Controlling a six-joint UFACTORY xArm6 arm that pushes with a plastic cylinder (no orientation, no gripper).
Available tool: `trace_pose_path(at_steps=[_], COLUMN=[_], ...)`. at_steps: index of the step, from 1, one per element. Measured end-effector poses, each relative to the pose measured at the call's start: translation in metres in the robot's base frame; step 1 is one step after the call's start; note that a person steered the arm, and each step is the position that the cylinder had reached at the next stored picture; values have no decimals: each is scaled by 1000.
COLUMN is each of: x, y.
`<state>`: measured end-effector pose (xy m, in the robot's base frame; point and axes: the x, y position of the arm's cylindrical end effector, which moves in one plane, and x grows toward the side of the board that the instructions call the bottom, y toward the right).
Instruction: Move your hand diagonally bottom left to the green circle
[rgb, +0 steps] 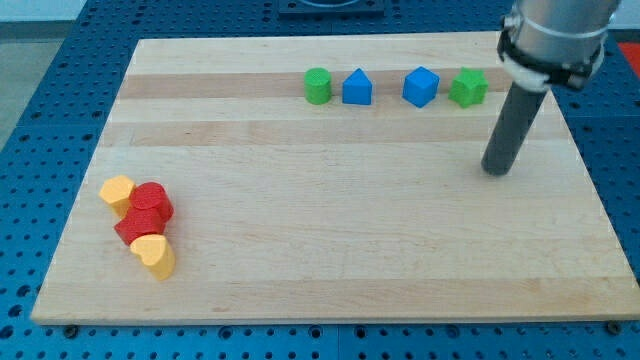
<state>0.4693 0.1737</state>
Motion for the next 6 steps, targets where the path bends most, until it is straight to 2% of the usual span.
trace_pose_path(at_steps=[1, 3, 5, 6], x=[25, 12, -14, -56], y=[-74, -217, -249, -305])
